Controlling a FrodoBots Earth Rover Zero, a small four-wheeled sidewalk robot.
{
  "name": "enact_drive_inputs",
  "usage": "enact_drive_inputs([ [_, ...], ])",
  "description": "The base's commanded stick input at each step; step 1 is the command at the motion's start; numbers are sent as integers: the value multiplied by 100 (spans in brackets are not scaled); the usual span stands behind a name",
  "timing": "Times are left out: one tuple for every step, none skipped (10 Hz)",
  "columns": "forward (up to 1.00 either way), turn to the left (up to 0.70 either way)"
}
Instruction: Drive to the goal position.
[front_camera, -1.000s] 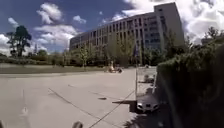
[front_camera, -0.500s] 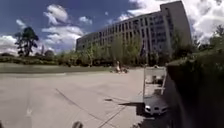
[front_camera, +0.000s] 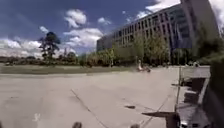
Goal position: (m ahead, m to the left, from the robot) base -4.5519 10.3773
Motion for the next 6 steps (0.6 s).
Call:
enact_drive_inputs([
  [70, 35],
  [70, 35],
  [70, 35],
  [70, 35],
  [70, 35],
  [70, 35],
])
